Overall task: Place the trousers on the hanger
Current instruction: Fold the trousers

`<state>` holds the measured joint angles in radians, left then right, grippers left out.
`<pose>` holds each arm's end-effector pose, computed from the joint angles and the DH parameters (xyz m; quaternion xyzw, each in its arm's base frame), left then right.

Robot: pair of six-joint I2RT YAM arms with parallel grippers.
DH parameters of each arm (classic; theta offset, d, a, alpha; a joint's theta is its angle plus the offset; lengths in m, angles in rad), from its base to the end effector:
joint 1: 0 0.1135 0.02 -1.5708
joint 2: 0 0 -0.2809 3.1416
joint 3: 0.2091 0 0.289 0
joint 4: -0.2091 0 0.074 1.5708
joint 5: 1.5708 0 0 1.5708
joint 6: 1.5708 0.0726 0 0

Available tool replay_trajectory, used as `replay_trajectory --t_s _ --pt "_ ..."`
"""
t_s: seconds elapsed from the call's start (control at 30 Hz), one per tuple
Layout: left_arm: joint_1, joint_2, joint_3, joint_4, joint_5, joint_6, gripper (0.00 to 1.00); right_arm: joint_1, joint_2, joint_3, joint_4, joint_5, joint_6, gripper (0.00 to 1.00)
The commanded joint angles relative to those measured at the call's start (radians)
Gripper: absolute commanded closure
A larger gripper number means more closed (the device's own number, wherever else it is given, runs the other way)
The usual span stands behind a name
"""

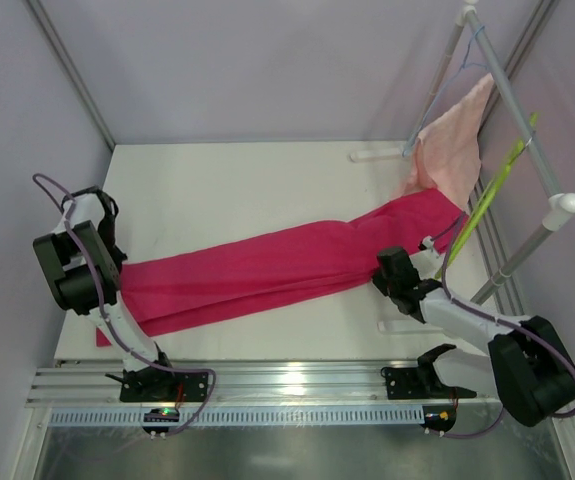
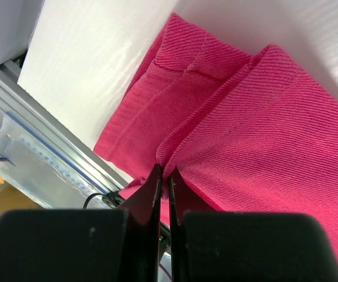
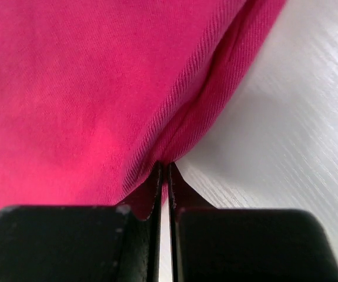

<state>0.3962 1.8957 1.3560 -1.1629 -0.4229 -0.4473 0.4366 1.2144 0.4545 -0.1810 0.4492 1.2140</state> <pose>0.3249 0.1682 0.1469 0.3868 -0.8958 -0.2110 0.0590 0.2402 0.0773 0.1128 0.4151 0.8316 0.0782 0.3604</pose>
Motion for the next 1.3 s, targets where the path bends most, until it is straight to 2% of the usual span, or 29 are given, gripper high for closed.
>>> replay_trajectory --t_s 0.0,0.1,0.3,0.43,0.67,0.77,1.0,1.07,1.1,1.13,1.27 --pt "0.052 0.005 0.093 0.026 -0.188 0.007 1.0 -0.044 -0.125 -0.135 0.208 0.059 -0.209 0.96" --pt "0.053 0.014 0.111 0.016 -0.182 -0.004 1.0 -0.042 -0.128 -0.132 0.132 0.085 -0.182 0.96" --pt "0.064 0.043 0.094 0.0 -0.226 0.004 1.0 -0.052 -0.029 -0.062 -0.003 0.147 -0.094 0.96" --pt "0.087 0.051 0.088 0.002 -0.24 0.009 1.0 -0.096 0.019 -0.046 -0.012 0.146 -0.087 0.96" --pt "0.104 0.077 0.098 0.009 -0.284 0.036 1.0 -0.124 -0.019 -0.069 0.026 0.12 -0.129 0.96" --pt "0.104 0.086 0.097 0.017 -0.231 0.035 1.0 -0.125 -0.026 -0.079 0.051 0.108 -0.146 0.96" --pt "0.102 0.046 -0.02 0.092 -0.047 0.055 0.99 -0.125 0.001 -0.054 0.089 0.042 -0.18 0.96" --pt "0.104 0.02 -0.061 0.097 -0.022 0.035 0.94 -0.125 -0.007 -0.051 0.126 -0.004 -0.237 0.91" --pt "0.104 0.014 -0.07 0.091 -0.016 0.026 0.93 -0.125 -0.013 -0.051 0.135 -0.02 -0.263 0.83" --pt "0.104 -0.001 -0.086 0.089 0.013 0.018 0.91 -0.125 -0.036 -0.051 0.15 -0.042 -0.292 0.8" --pt "0.102 -0.003 -0.071 0.048 0.042 -0.016 0.91 -0.121 -0.098 -0.02 0.092 -0.096 -0.378 0.73"
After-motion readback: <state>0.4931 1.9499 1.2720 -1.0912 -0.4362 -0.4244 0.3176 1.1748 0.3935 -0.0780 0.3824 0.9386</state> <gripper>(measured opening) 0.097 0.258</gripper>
